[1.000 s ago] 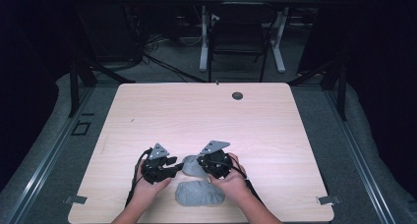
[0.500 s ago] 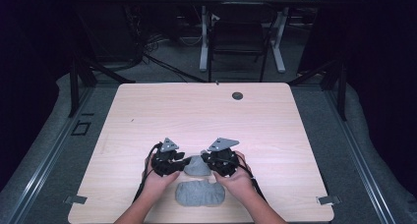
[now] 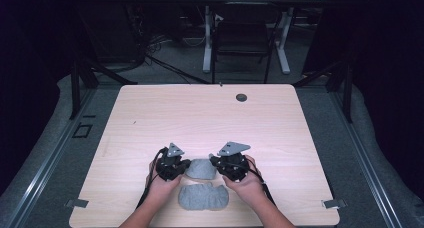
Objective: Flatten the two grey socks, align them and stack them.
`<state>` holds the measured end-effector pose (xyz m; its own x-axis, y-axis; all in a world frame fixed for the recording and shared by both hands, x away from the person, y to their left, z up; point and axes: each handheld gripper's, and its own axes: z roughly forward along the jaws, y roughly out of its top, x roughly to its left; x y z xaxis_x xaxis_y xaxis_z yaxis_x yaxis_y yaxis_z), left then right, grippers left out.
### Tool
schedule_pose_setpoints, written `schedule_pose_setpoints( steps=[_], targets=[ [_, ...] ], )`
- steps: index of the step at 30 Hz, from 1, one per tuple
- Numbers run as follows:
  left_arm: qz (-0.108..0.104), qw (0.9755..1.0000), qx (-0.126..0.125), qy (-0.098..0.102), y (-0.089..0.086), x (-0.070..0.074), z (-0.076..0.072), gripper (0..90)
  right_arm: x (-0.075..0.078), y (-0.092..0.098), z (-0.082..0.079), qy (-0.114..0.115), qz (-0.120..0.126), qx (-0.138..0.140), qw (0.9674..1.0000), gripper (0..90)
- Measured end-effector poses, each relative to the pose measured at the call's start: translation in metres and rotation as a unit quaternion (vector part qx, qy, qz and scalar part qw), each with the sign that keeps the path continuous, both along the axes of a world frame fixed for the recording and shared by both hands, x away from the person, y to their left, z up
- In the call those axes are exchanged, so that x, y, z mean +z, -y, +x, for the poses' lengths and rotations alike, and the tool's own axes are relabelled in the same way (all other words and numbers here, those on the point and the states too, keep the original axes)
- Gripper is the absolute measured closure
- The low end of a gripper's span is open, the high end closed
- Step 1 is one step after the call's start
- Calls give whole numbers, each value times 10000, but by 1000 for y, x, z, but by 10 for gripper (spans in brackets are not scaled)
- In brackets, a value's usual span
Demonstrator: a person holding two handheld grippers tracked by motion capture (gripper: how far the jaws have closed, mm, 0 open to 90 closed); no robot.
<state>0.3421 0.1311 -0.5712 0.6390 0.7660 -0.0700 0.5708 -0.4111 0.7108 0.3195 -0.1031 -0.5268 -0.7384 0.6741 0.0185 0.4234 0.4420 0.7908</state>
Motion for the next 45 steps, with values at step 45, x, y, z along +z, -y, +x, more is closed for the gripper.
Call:
schedule_pose_setpoints(
  steps=[45],
  targets=[
    [-229, 9994, -76, -257, -4, 0, 4, 767, -34, 27, 25, -963, -144, -816, 9919, 751]
  ],
)
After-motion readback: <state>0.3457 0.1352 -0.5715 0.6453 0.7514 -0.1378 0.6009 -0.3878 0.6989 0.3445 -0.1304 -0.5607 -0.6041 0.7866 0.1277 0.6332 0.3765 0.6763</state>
